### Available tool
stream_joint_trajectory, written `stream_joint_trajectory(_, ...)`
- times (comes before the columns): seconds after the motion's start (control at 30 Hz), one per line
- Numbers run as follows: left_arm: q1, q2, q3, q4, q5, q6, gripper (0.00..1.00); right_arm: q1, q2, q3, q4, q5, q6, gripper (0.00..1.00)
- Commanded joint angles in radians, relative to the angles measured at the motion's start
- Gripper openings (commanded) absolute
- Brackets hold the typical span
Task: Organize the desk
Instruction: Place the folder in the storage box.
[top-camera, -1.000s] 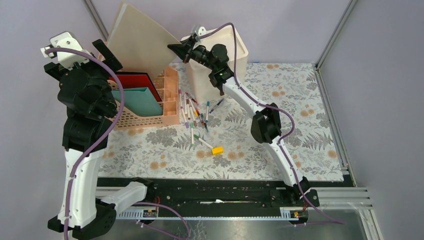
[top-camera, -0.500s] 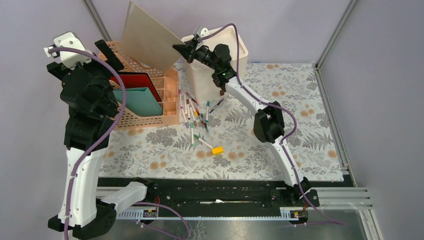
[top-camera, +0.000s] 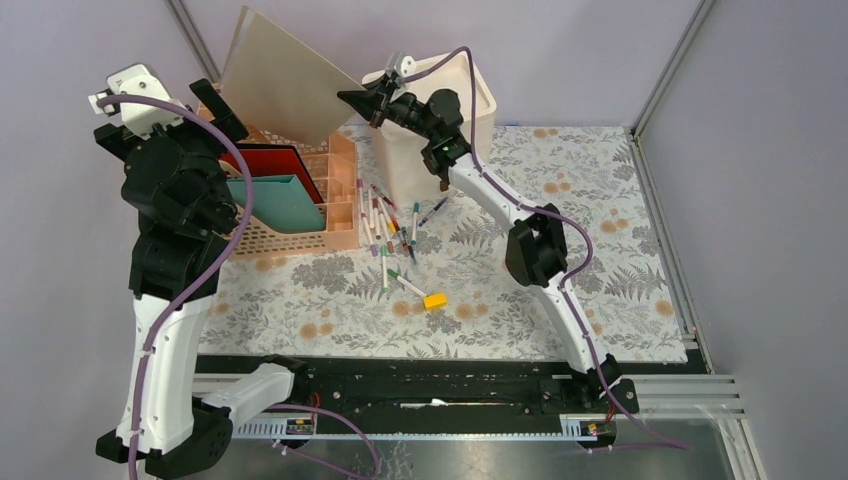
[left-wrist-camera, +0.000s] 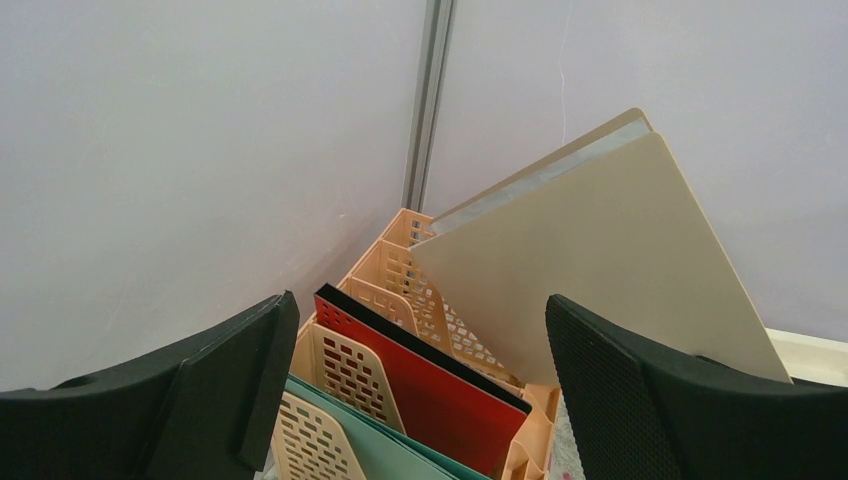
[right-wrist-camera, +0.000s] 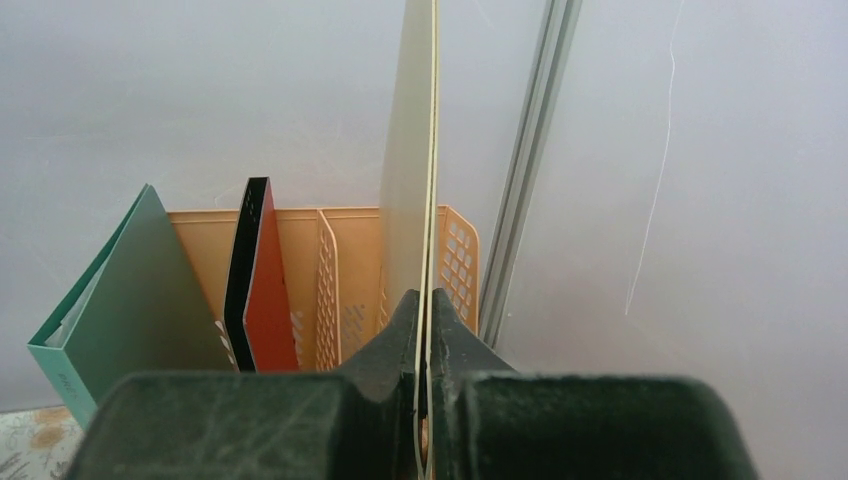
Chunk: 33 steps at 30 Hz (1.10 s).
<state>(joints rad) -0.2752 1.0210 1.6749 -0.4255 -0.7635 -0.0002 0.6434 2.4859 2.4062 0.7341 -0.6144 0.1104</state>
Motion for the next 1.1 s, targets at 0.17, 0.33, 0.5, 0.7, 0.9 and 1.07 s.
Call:
stream_joint_trajectory(0.17, 0.004, -0.002, -0.010, 0.044, 0.003, 0.002, 0.99, 0.037, 0.038, 0.137, -0.010, 0.065, -0.156, 0.00)
stream_joint_trajectory(0.33, 0.005, 0.002, -0.010, 0.045, 0.004, 0.002, 0.99, 0.047, 0.044, 0.117, -0.016, 0.038, -0.148, 0.00)
stream_joint_trajectory(0.5, 0.004, -0.002, -0.014, 0.044, 0.006, 0.002, 0.99, 0.051, 0.051, 0.107, -0.050, 0.017, -0.181, 0.00)
stream_joint_trajectory(0.7, 0.004, -0.001, -0.015, 0.044, 0.011, 0.002, 0.99, 0.060, 0.086, 0.122, -0.080, 0.018, -0.238, 0.00)
stream_joint_trajectory(0.9, 0.004, -0.002, -0.017, 0.041, 0.017, 0.002, 0.99, 0.073, 0.119, 0.131, -0.078, -0.005, -0.256, 0.00)
stream_joint_trajectory(1.07, 0.004, -0.007, -0.020, 0.040, 0.018, 0.002, 0.99, 0.080, 0.122, 0.109, -0.091, -0.038, -0.279, 0.00)
